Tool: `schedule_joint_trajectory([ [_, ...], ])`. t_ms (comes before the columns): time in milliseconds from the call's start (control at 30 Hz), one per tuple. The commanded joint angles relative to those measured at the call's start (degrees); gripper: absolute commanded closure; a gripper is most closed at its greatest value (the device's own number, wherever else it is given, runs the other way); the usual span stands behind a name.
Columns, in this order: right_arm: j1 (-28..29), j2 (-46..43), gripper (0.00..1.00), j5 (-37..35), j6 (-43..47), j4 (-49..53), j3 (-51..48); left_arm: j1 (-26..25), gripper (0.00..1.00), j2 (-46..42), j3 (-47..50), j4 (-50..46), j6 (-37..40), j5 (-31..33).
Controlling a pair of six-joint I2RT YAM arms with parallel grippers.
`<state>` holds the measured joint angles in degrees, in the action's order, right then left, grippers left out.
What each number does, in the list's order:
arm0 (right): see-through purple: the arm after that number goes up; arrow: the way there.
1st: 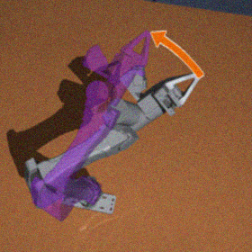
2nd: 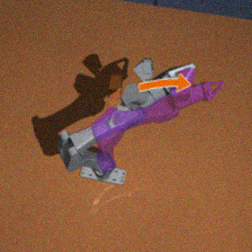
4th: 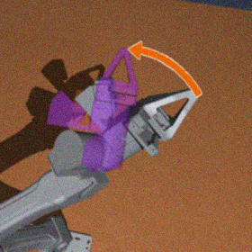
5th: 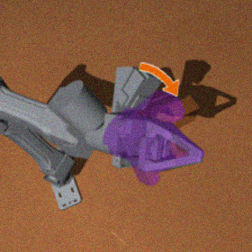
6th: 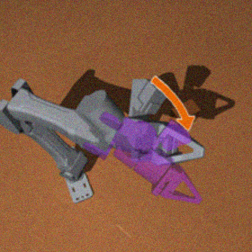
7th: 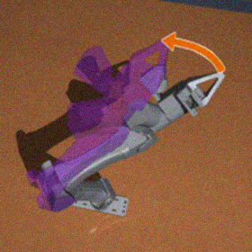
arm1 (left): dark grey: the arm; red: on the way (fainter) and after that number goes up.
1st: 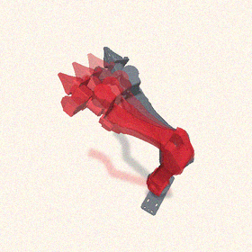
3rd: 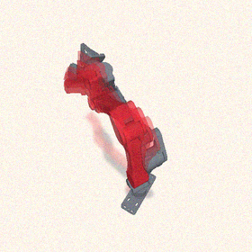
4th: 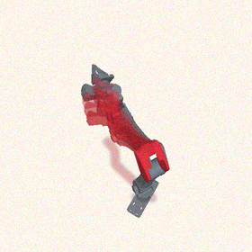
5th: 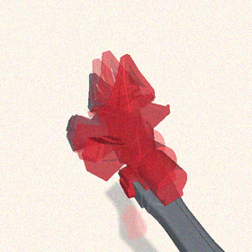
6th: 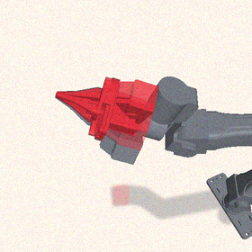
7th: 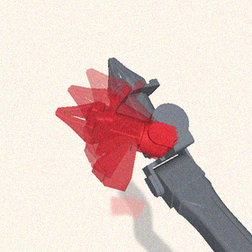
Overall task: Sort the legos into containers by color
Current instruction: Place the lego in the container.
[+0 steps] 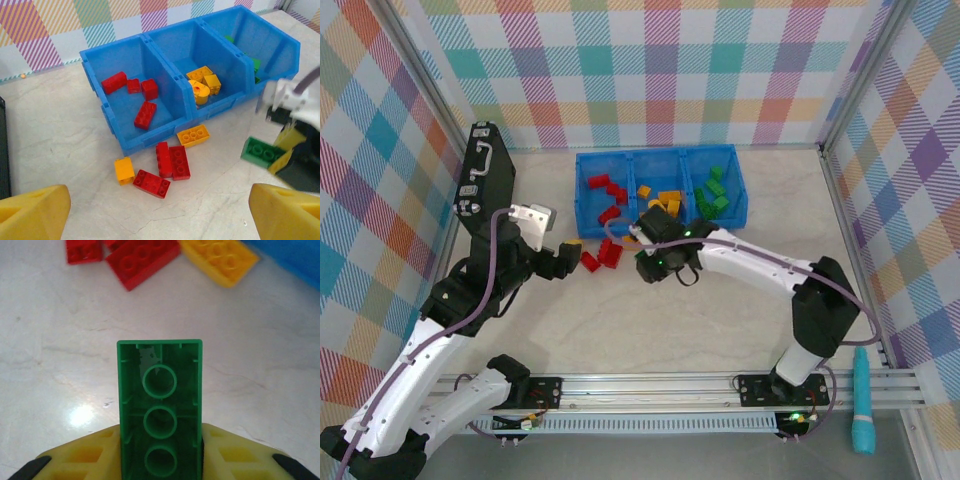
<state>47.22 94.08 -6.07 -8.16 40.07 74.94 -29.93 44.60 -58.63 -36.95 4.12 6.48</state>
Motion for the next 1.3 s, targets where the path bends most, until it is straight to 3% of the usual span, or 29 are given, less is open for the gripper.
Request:
schedule_joint_trajectory([
  [0,-6.47,-2.11,0.63,-1.49,0.43,2.01,-0.05,-0.39,0.08,-0.61,0.35,1.71,0.45,-0.57],
  [267,-21.84,1.58,0.61,1.55,2.92,-2.2,7.86,-0.39,0.08,0.08,0.29,1.53,0.71,0.19],
  [400,-26.21,6.98,0.62,2.61,2.47,-4.71,11.83,-0.39,0.08,0.64,-0.12,0.98,0.85,0.71],
  [867,-31.81,29.56,0.62,2.57,0.13,-7.11,33.36,-0.39,0.08,0.75,-0.27,0.66,1.94,2.7],
  [1267,-33.47,39.8,0.6,4.24,1.01,-7.23,45.15,-0.39,0.08,-0.41,-0.61,0.01,2.86,3.06],
])
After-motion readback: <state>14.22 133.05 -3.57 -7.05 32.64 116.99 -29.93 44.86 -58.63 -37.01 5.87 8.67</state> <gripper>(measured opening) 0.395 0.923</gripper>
